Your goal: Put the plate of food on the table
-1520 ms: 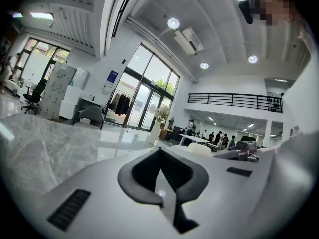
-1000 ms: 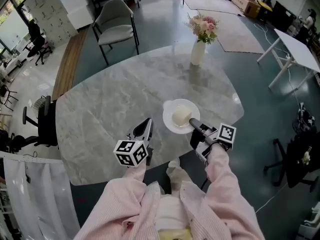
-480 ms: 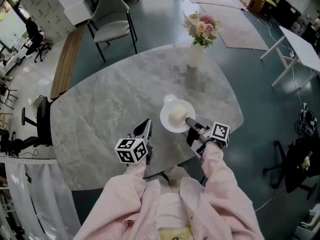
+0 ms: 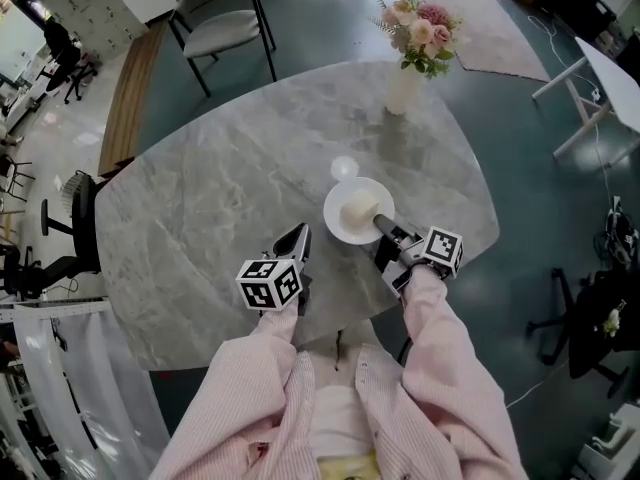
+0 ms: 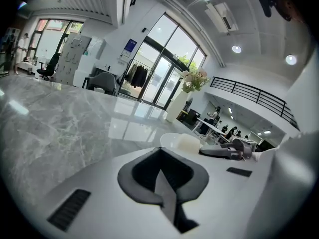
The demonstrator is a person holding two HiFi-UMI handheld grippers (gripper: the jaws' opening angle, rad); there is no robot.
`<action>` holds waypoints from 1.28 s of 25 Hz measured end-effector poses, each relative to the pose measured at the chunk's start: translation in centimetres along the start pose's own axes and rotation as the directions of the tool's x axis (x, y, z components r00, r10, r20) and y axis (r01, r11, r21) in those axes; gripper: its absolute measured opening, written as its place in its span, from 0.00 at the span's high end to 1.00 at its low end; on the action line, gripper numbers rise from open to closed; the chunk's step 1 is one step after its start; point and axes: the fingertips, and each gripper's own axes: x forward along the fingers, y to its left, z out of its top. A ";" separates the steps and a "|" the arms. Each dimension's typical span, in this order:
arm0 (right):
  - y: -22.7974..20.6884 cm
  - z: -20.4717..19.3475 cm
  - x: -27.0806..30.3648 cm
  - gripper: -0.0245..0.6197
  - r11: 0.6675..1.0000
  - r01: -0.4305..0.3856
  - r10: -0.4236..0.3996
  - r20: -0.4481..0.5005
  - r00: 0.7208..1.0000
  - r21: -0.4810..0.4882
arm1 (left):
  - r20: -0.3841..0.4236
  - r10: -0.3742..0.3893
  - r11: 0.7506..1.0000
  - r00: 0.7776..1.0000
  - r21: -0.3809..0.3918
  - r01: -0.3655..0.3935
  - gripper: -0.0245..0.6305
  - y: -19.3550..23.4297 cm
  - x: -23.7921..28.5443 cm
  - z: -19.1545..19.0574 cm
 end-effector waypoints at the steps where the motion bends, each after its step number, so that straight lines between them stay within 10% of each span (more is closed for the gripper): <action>1: -0.2 0.0 0.3 0.92 1.000 0.011 -0.011 0.000 1.000 0.002 | -0.008 -0.001 1.000 1.000 -0.002 0.001 0.97 0.2 0.2 -0.2; 32: -3.5 -1.3 3.5 0.92 0.938 0.335 -0.340 -0.048 0.939 -0.084 | -0.062 -0.010 0.997 0.998 -0.072 0.006 0.97 1.4 1.4 -2.4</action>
